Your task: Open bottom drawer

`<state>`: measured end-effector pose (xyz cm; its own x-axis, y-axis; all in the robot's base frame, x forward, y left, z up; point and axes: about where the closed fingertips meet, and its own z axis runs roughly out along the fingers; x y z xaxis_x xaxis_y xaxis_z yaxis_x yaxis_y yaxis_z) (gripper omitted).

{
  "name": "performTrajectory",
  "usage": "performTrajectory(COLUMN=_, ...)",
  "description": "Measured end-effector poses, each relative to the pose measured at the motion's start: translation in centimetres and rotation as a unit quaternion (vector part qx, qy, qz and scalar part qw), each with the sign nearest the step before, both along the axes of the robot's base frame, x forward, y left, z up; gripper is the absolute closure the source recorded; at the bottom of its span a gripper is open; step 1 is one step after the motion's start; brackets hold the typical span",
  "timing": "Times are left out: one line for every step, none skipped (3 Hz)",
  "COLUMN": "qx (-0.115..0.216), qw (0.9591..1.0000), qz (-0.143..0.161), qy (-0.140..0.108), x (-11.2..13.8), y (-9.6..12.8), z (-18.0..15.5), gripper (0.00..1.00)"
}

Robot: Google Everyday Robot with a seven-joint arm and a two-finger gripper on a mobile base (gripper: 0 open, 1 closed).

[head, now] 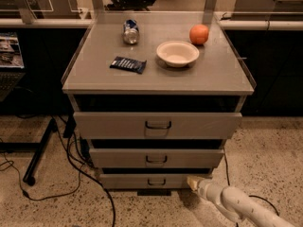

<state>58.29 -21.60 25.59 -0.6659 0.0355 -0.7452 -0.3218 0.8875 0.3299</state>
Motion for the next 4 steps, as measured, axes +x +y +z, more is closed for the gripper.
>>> performTrajectory(qx=-0.002, qw=0.9999, qz=-0.013, qy=0.000, x=0.4, y=0.0, z=-0.7, gripper=1.00)
performTrajectory(qx=0.001, qw=0.9989, qz=-0.047, qy=-0.006, x=2.1, y=-0.9, z=-2.2, gripper=1.00)
performTrajectory(qx=0.007, qw=0.9968, qz=-0.077, qy=-0.017, x=4.2, y=-2.1, z=-3.3, gripper=1.00)
performTrajectory(qx=0.010, qw=0.9950, qz=-0.098, qy=-0.018, x=5.8, y=-2.7, z=-4.2, gripper=1.00)
